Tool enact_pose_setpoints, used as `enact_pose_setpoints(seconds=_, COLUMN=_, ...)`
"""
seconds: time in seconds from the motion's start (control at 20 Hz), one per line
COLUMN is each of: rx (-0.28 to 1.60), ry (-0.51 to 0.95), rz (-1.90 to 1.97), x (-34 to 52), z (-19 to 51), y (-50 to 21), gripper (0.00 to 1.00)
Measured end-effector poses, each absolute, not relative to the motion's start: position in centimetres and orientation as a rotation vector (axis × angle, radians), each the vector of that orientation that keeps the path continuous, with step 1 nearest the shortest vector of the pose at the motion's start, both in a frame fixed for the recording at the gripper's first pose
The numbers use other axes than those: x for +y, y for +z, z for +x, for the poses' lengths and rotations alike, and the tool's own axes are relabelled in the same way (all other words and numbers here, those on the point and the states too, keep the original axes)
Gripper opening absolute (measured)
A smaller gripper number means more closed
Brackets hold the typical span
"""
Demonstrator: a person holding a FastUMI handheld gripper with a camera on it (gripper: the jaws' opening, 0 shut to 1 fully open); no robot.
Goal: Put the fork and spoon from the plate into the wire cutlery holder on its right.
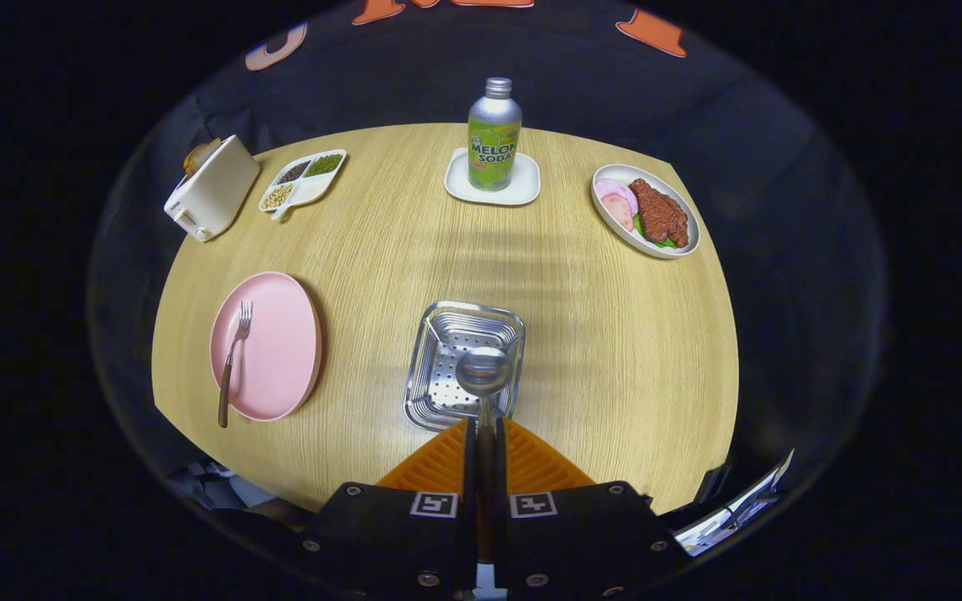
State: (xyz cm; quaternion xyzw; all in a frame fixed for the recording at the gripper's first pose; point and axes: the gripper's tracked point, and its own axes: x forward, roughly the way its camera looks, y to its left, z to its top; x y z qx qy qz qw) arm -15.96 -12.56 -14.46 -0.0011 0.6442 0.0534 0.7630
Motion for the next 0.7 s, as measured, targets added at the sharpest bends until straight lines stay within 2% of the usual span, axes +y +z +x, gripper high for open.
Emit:
enact_pose_setpoints(seconds=0.3, rx=1.228, ry=0.068, rz=0.091, x=-12.1, z=-13.1, y=-12.5, gripper=0.10)
enact_pose_setpoints(seconds=0.55, rx=1.015, ry=0.022, rz=0.151, x=-12.4, z=-10.2, y=-9.3, gripper=0.10)
enact_pose_setpoints(seconds=0.7, rx=0.856, ry=-0.003, rz=0.167, x=-12.4, z=-8.3, y=-6.6, gripper=0.16)
